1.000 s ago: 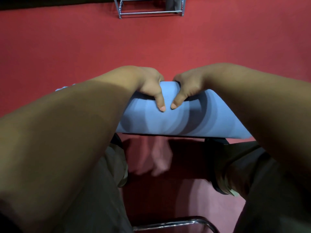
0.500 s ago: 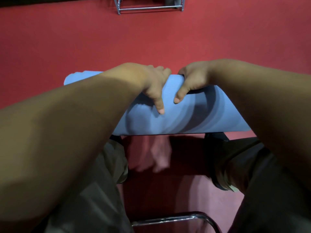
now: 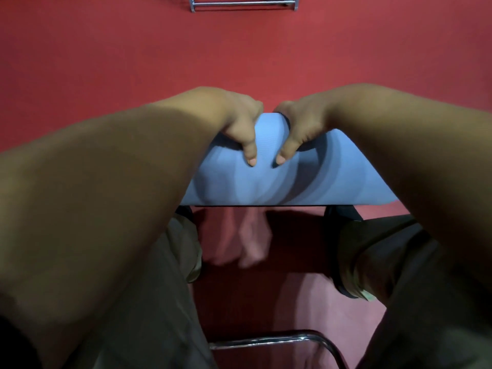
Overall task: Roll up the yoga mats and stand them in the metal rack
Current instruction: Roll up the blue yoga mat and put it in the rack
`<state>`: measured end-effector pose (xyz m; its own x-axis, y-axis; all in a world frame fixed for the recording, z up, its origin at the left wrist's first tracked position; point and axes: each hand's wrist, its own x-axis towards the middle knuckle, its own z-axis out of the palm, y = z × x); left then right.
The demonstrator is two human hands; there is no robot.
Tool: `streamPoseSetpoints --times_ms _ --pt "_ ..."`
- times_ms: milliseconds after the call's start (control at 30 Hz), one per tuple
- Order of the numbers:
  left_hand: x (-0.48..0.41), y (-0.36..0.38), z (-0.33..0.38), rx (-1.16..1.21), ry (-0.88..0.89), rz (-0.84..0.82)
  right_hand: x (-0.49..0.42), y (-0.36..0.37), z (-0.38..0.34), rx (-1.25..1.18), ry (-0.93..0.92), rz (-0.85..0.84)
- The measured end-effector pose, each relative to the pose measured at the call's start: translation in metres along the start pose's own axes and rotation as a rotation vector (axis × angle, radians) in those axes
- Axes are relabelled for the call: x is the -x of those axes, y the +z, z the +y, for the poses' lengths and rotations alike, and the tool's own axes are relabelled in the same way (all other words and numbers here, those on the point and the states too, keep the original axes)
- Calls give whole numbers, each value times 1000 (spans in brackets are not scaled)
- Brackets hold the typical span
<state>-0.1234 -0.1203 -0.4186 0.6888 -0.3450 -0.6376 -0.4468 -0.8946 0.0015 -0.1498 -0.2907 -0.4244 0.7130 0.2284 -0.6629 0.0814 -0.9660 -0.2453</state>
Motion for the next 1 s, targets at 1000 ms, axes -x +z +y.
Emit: streamPoseSetpoints --times_ms 1000 --pt "-4 0 9 -93 29 -25 1 -1 2 -72 9 -56"
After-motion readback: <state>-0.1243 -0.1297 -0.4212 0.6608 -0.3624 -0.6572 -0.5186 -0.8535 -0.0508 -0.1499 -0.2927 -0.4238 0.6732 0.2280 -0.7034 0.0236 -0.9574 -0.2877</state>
